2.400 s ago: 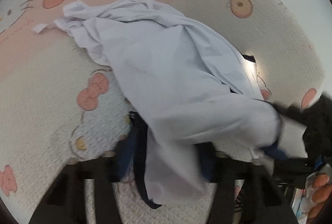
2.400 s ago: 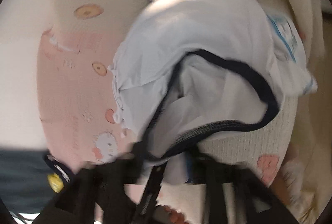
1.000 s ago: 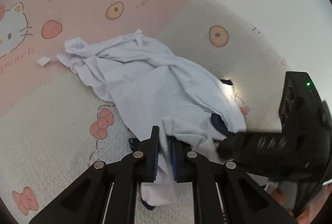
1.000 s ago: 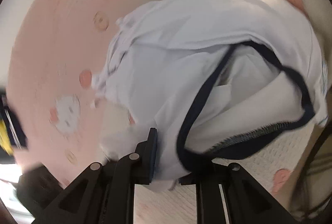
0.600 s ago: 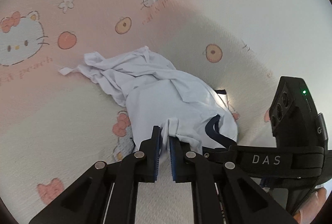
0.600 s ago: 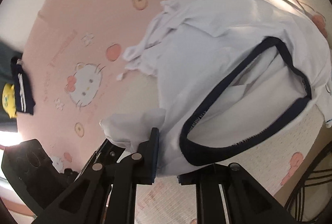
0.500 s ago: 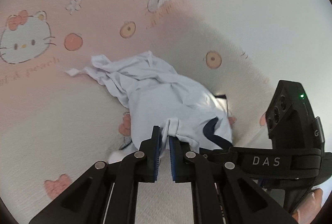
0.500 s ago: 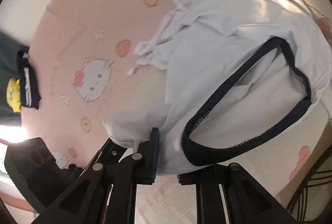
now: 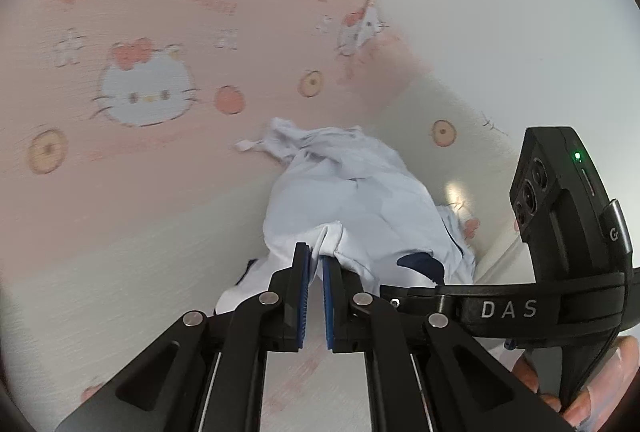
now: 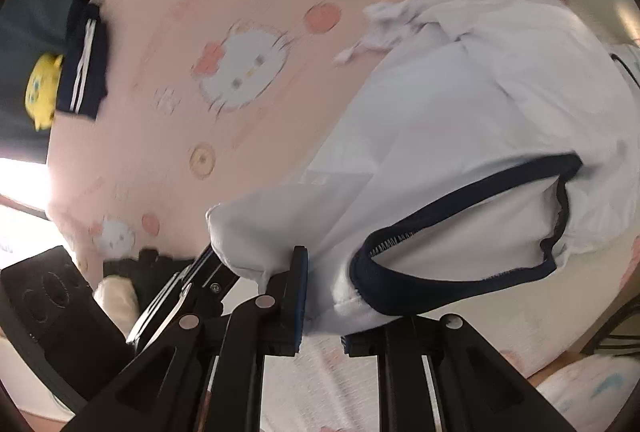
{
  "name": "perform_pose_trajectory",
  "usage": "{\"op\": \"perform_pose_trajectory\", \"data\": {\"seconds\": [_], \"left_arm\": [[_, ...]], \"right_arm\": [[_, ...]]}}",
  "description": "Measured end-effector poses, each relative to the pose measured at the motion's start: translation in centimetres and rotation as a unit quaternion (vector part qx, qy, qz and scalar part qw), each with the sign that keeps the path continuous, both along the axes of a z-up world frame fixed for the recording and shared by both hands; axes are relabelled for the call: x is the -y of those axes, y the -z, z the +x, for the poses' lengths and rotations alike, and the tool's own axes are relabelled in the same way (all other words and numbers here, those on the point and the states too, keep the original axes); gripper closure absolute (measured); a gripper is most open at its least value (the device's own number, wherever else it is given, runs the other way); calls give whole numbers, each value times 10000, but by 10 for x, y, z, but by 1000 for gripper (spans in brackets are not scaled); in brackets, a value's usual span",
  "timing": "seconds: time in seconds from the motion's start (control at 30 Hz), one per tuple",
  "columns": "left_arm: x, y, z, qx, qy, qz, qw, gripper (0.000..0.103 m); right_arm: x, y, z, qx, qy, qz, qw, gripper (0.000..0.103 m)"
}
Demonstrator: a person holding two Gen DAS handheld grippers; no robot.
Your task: Fold clothes
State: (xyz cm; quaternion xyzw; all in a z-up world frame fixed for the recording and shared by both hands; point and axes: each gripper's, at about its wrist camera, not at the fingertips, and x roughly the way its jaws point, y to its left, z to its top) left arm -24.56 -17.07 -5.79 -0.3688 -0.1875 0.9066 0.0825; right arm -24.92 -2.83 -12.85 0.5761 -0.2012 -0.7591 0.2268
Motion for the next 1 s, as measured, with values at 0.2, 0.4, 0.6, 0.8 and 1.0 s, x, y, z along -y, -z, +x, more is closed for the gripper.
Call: {"op": "perform_pose_trajectory", "data": {"seconds": [0.2,0.4,0.6,0.8,1.0], "left_arm": [[27,-6,44,-38,-318,-69,9995,100],[47,7,64,202,-641,-58,9977,99],[69,12,68,564,-1093,478,9913,93],[68,14,63,944,-1242,455,9867,53],[71,20,61,944,-1403,991,9806,22]], "right_arm": [[44,5,30,48,-346,111,9993,89],[59,4,45,-106,-523,627,9966,88],[67,1,54,-380,-567,1348,9885,42],[74,-2,63,-653,-608,2061,9744,39],[59,-6,60,-811,-706,2480,9628,33]]}}
